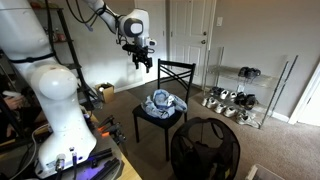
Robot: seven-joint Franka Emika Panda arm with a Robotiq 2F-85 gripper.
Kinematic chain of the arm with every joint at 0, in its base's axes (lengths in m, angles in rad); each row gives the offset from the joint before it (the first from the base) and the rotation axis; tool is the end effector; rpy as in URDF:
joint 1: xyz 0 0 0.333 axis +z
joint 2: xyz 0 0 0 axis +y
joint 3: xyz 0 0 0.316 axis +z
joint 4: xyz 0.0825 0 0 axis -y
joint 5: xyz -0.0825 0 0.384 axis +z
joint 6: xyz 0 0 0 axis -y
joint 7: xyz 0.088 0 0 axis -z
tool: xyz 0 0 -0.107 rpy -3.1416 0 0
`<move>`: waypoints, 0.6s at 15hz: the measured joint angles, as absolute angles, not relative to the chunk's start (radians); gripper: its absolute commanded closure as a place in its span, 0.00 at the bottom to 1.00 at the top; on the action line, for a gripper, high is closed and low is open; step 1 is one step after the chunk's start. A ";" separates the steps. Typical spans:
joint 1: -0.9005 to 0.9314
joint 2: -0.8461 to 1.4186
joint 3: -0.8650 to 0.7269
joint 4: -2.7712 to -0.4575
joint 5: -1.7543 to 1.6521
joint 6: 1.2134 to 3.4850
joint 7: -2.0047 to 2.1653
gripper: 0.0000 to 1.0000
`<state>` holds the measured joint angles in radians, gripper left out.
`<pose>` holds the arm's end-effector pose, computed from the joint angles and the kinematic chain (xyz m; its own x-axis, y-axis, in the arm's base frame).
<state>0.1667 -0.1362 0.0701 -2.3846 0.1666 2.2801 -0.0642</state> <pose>0.4669 0.1169 0.3767 0.9811 0.1906 0.0330 0.1932 -0.9740 -0.1179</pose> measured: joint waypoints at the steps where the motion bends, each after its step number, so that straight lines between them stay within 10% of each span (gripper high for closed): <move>1: 0.168 -0.103 0.086 -2.340 0.160 2.266 -0.021 0.00; 9: 0.225 0.369 0.153 -1.867 0.075 2.086 0.202 0.00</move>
<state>0.2248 0.3692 0.1525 -1.8671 0.0746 2.0857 0.2023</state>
